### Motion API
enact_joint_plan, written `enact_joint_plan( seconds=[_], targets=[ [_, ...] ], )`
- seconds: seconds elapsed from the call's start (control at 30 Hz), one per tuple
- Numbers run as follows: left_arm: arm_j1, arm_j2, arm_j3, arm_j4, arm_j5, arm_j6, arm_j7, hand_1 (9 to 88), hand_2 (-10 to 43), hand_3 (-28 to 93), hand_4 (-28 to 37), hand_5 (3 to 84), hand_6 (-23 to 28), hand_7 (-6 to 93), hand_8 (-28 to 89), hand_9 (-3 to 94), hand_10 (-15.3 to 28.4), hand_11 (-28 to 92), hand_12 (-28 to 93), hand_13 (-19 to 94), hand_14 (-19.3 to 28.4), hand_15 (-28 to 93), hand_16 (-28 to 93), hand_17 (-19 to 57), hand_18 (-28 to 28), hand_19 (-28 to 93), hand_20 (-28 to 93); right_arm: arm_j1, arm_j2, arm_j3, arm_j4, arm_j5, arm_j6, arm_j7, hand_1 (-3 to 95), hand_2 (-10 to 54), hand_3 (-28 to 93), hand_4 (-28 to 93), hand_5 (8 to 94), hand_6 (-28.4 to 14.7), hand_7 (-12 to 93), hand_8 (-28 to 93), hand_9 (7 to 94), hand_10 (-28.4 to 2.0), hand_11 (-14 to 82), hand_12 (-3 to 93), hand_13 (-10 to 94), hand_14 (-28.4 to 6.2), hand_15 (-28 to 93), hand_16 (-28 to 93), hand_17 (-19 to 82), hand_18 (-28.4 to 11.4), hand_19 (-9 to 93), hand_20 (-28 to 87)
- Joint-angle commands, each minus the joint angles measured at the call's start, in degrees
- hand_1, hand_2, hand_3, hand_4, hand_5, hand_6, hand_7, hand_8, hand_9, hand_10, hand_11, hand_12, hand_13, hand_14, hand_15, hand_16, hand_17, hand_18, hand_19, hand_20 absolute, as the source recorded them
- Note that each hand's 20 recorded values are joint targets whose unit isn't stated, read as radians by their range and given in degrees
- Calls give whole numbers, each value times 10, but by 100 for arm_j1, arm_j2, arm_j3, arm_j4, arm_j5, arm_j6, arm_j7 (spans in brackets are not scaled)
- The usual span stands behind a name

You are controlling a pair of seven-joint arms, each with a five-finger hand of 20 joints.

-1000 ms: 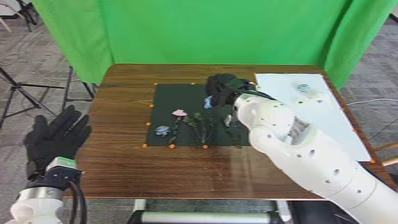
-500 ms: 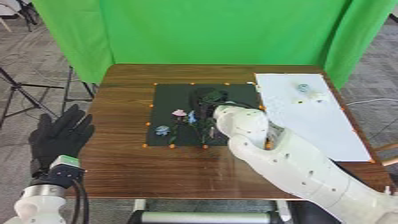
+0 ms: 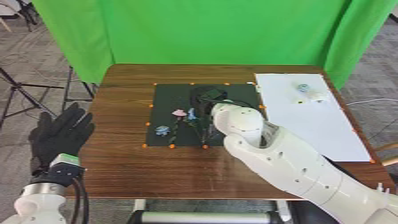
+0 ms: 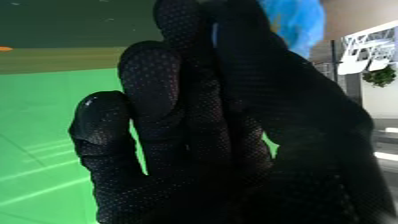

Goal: Arrange flowers

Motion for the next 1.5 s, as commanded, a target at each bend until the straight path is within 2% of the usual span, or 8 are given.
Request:
enact_joint_plan(
  seconds=[0.03, 0.33, 0.53, 0.63, 0.87, 1.07, 1.4, 1.5],
  targets=[
    [-36, -7, -4, 27, 67, -112, -86, 269, 118, 690, -283, 374, 85, 163, -101, 297, 143, 216, 95, 190, 142, 343, -94, -66, 121, 291, 71, -1, 32, 69, -141, -44, -54, 81, 546, -95, 695, -283, 662, -17, 333, -19, 802, -92, 112, 406, 658, -97, 613, 408, 387, -206, 908, 387],
    [-26, -53, -31, 41, 123, -165, -187, 298, 76, 690, -283, 372, 84, 165, -101, 295, 143, 215, 97, 191, 141, 343, -93, -67, 121, 291, 71, -119, 35, 154, -223, -54, -221, 34, 506, -95, 717, -283, 652, -13, 273, -49, 772, -102, 165, 364, 650, -108, 634, 366, 380, -210, 907, 389],
    [6, -61, -31, 28, 90, -167, -136, 302, 73, 687, -283, 370, 83, 167, -102, 293, 143, 214, 98, 191, 140, 342, -93, -67, 121, 288, 71, -330, 95, 594, -464, 25, -195, 88, 488, -95, 732, -283, 644, -12, 257, -127, 749, -110, 202, 328, 648, -111, 648, 332, 380, -211, 907, 390],
    [30, -63, -34, 22, 83, -174, -103, 303, 73, 684, -283, 369, 84, 166, -102, 293, 143, 213, 97, 190, 140, 340, -93, -67, 121, 288, 72, -545, 244, 1155, -710, 117, 204, 244, 431, -95, 776, -282, 615, -22, 226, -139, 704, -131, 258, 234, 640, -116, 648, 319, 378, -215, 907, 388],
    [155, -100, -78, -22, 25, -136, 4, 295, 80, 685, -283, 369, 83, 165, -102, 292, 143, 213, 98, 191, 141, 340, -91, -67, 121, 287, 72, -757, 892, 2009, -849, 130, 1382, 600, 376, -95, 765, -283, 516, -52, 171, -127, 595, -162, 188, 184, 593, -136, 637, 295, 372, -221, 911, 387],
    [284, -74, -100, -74, -28, -96, 174, 288, 88, 687, -283, 369, 83, 165, -102, 293, 144, 212, 98, 190, 141, 340, -91, -67, 122, 287, 72, -692, 1602, 2263, -358, 259, 1035, 958, 380, -95, 771, -279, 507, -53, 165, -120, 542, -169, 157, 169, 533, -150, 582, 244, 359, -222, 895, 377],
    [389, -79, -128, -120, -52, -105, 271, 279, 99, 686, -283, 369, 84, 163, -101, 293, 145, 213, 98, 203, 145, 362, -88, -63, 130, 314, 87, -833, 2147, 2375, 200, 405, 195, 1110, 387, -95, 774, -267, 498, -65, 150, -118, 484, -158, 127, 144, 522, -152, 606, 222, 369, -224, 927, 377],
    [359, -98, -125, -108, -25, -110, 224, 279, 100, 684, -283, 369, 84, 163, -101, 293, 146, 213, 98, 202, 145, 361, -89, -65, 130, 311, 86, -935, 2177, 2412, 258, 422, -111, 1097, 401, -95, 783, -275, 485, -65, 149, -119, 471, -149, 123, 138, 518, -151, 601, 216, 367, -225, 925, 376]
  ],
)
